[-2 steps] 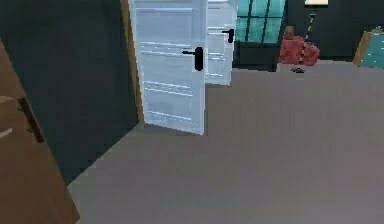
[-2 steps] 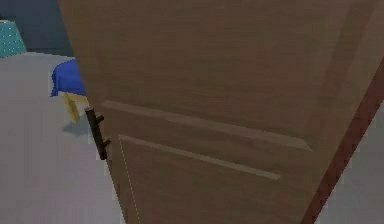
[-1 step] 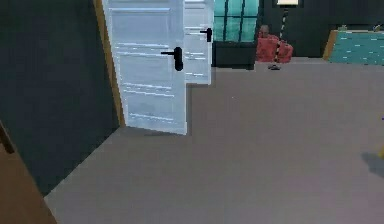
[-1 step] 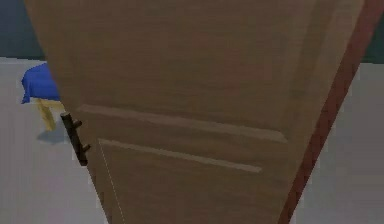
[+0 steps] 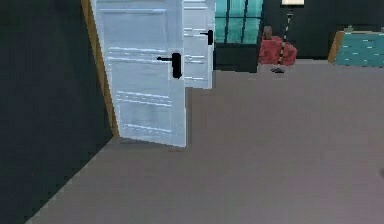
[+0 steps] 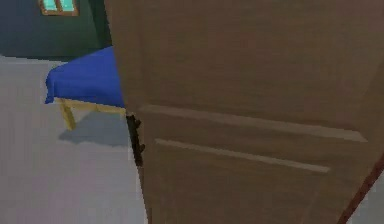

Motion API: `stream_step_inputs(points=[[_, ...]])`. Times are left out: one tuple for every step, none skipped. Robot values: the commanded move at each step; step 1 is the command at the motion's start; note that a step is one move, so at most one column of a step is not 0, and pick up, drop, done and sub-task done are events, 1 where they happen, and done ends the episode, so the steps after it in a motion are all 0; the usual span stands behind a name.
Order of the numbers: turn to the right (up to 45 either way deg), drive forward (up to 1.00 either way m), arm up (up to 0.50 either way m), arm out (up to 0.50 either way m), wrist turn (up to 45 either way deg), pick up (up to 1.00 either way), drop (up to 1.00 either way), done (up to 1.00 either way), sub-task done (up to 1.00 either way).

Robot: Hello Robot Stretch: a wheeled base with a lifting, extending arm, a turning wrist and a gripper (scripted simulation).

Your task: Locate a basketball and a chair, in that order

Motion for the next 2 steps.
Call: stream_step_inputs(points=[[15.0,0.0,0.0,0.0,0.0,0.0,0.0,0.0,0.0],[0.0,0.65,0.0,0.0,0.0,0.0,0.0,0.0,0.0]])
